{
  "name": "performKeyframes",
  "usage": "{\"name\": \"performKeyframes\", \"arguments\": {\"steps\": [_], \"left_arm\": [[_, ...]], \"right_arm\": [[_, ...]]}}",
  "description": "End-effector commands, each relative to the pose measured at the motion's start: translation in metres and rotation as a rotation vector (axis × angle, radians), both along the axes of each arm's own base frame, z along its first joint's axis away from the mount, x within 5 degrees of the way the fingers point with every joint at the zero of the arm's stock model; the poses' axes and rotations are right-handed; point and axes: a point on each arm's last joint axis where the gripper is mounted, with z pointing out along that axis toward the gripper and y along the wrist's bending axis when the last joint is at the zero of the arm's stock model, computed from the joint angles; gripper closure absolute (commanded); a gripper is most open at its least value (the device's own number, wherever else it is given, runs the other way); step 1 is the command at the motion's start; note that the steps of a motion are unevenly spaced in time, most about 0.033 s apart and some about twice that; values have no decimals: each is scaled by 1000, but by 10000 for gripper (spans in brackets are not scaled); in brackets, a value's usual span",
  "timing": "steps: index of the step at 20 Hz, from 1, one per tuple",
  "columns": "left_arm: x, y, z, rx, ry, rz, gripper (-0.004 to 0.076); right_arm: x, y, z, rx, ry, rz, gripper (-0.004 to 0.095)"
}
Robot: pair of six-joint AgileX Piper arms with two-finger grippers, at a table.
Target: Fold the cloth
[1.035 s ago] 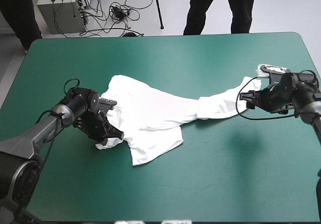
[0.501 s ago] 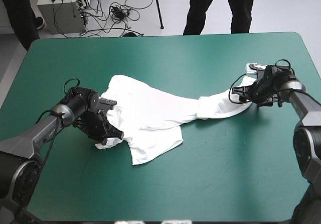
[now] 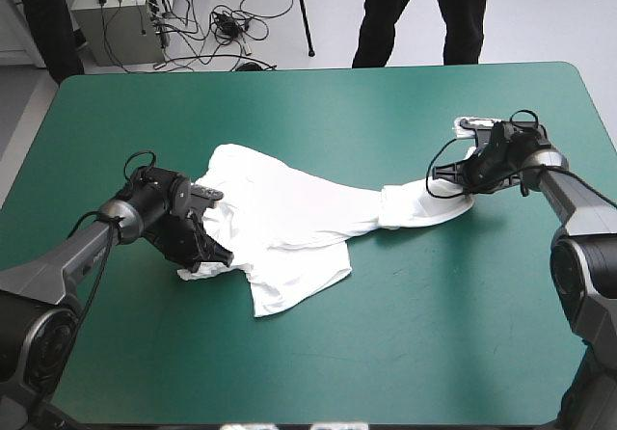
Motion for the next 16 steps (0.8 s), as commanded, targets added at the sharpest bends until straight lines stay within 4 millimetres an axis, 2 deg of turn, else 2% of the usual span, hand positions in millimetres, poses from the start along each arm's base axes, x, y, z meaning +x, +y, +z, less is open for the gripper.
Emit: {"name": "performKeyframes", "arguments": {"steps": [1,2,3,4,5,6,7,8,9,10,12,13,14,15,16], "left_arm": [[6,4,37,10,-177,-21,733],[4,4,51,-1,-218,-19,733],[-1,6,85,-28,-319,-15,733],[-6,7,102,-41,-374,-14,733],[-15,10,136,-61,-474,-11,733],[-24,13,160,-75,-544,-9,733],[-39,20,195,-76,-656,-6,733],[-47,23,215,-86,-720,-3,733],[-67,30,254,-113,-855,6,733],[-77,33,273,-127,-922,10,733],[-113,43,330,-184,-1119,27,733],[-124,46,344,-206,-1170,30,733],[-139,48,364,-246,-1253,11,733],[-149,50,375,-269,-1296,11,733],[-164,51,391,-310,-1362,-2,733]], "right_arm": [[-14,15,27,87,40,4,925],[-15,13,42,90,7,3,925],[-18,10,78,104,-88,-11,925],[-19,6,98,112,-143,-28,925],[-24,-1,135,125,-246,-50,925],[-27,-6,156,131,-299,-65,925],[-37,-16,197,133,-394,-81,925],[-42,-21,212,132,-428,-89,925],[-57,-29,250,124,-511,-104,925],[-64,-33,267,118,-556,-111,925],[-105,-42,335,106,-758,-127,925],[-117,-43,352,106,-821,-133,925],[-139,-42,378,112,-930,-134,925],[-150,-41,390,110,-984,-131,925],[-172,-39,409,115,-1069,-122,925]]}}
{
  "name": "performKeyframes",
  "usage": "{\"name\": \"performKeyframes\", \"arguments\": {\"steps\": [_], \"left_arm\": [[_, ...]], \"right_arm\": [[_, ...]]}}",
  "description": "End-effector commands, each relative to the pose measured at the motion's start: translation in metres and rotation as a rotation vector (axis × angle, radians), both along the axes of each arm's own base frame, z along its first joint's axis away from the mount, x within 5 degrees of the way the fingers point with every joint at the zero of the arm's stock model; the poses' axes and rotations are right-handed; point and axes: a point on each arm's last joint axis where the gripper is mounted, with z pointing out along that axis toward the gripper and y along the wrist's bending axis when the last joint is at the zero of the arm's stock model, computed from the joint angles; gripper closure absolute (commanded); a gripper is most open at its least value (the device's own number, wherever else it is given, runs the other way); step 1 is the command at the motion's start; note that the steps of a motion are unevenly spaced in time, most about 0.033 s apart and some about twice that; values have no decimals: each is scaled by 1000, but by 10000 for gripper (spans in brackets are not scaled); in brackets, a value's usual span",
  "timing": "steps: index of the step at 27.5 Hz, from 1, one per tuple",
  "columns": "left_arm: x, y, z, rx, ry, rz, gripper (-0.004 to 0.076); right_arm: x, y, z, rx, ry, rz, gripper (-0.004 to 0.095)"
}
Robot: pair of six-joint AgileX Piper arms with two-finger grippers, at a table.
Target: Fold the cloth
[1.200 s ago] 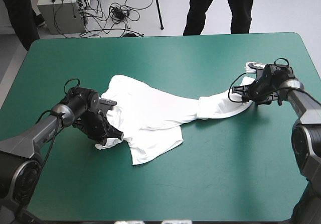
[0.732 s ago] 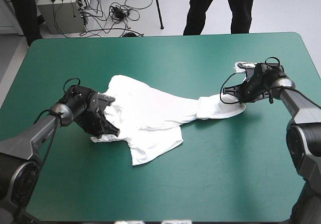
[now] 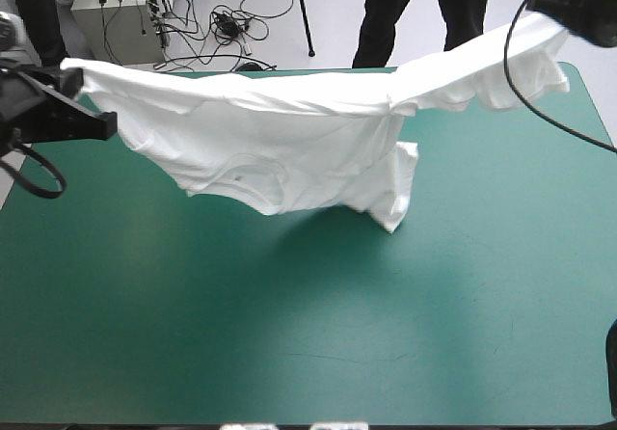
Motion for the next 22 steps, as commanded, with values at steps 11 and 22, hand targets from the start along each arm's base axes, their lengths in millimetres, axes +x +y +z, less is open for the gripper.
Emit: {"name": "performKeyframes", "arguments": {"steps": [11,22], "left_arm": [[-114,18,55,-89,-336,-153,733],[-117,19,32,-107,-192,-147,733]], "right_arm": [[-171,14,86,-46,-441,15,925],[-212,19,61,-56,-390,45,925]]}}
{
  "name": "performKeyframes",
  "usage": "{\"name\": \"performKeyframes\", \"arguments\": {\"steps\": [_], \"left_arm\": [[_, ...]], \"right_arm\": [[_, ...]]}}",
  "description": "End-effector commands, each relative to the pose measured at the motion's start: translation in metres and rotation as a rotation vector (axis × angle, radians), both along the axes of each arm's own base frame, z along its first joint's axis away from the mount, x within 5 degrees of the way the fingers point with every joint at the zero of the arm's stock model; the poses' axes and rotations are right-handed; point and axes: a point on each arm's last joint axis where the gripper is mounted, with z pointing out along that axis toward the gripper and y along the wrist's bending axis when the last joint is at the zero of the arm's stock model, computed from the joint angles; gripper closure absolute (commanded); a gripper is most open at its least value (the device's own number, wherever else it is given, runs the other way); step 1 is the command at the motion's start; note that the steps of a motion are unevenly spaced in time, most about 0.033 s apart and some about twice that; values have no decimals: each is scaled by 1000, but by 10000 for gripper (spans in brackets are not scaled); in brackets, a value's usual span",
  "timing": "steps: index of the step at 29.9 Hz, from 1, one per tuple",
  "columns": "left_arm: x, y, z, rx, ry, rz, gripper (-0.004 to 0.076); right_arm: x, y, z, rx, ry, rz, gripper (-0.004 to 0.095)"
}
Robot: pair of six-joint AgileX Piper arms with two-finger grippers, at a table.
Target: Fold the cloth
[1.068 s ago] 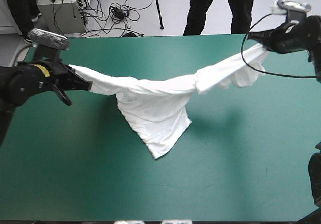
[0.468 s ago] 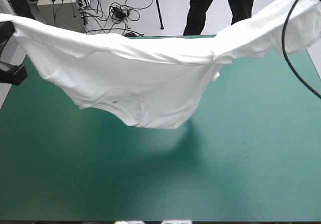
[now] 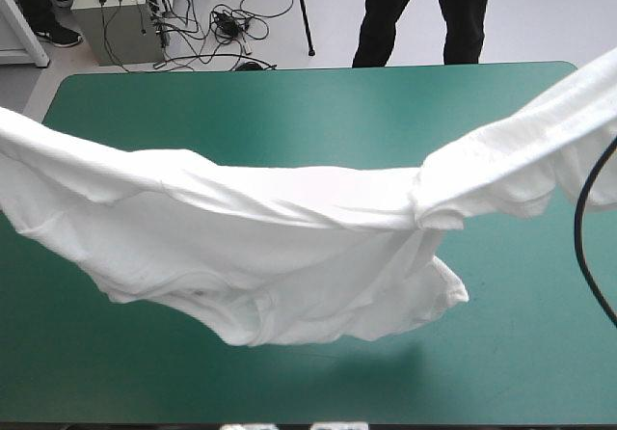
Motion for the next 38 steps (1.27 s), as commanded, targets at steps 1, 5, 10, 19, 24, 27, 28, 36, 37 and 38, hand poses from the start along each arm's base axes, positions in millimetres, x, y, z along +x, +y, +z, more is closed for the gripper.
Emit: {"name": "performKeyframes", "arguments": {"steps": [1,5,10,19,24,27,28,36,37,38], "left_arm": [[26,-8,-14,4,91,-3,733],[71,-21,-54,60,291,1,733],[124,-34,-99,121,470,20,733],[239,-54,-167,260,661,136,733],[299,-60,-209,337,679,235,733],[328,-66,-239,365,707,258,733],[334,-68,-247,372,722,255,733],[362,-76,-296,419,839,248,617],[363,-76,-296,427,839,244,575],[363,-76,-294,440,830,238,514]], "right_arm": [[12,-1,-7,0,-13,-5,925],[49,-2,-36,14,132,19,925],[119,-3,-80,24,345,77,925],[260,-7,-151,60,489,152,925],[323,-11,-202,77,616,162,925],[353,-12,-233,65,710,185,924],[361,-13,-242,63,734,190,923],[386,-18,-264,-38,706,189,647],[387,-19,-264,-41,699,186,553],[387,-19,-262,-46,693,185,448]]}}
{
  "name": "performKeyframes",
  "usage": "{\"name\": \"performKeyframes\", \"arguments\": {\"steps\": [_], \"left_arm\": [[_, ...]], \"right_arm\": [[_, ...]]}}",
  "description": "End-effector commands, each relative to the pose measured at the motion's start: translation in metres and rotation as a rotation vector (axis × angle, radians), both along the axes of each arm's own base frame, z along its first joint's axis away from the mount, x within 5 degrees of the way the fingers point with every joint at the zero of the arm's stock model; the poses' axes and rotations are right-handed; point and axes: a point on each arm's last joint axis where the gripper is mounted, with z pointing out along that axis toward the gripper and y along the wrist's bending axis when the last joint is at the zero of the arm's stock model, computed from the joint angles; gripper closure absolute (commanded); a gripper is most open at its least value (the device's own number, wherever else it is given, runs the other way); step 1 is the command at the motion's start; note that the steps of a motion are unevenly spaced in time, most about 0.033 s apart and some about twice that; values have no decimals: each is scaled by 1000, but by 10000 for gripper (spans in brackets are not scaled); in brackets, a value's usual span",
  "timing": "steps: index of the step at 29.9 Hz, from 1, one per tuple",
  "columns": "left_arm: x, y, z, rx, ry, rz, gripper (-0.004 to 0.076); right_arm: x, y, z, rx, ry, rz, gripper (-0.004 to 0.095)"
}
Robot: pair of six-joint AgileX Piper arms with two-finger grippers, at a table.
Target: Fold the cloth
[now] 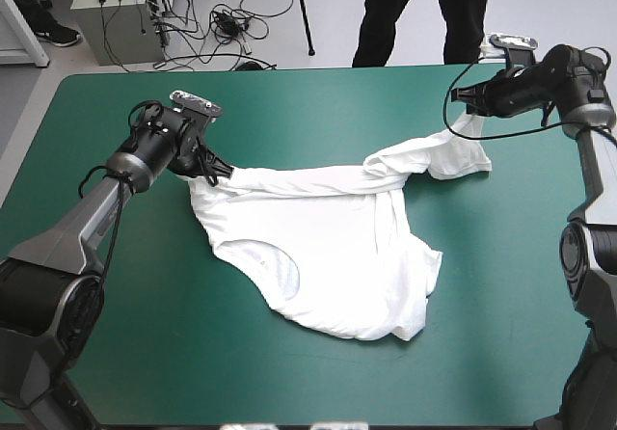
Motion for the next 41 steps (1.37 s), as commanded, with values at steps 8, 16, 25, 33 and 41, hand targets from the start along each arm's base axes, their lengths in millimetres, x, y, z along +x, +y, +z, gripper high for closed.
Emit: {"name": "performKeyframes", "arguments": {"steps": [8,16,25,33,41], "left_arm": [[-16,18,79,98,-144,67,206],[-61,31,133,81,-245,67,206],[-70,27,130,13,-231,38,206],[-43,26,80,-73,-87,58,206],[-14,18,27,-114,72,69,208]], "right_arm": [[-36,-9,89,-21,-208,9,142],[-120,-5,152,-30,-255,19,166],[-226,42,141,-164,-215,78,166],[-278,68,96,-173,-23,214,211],[-273,69,56,-212,51,205,210]]}}
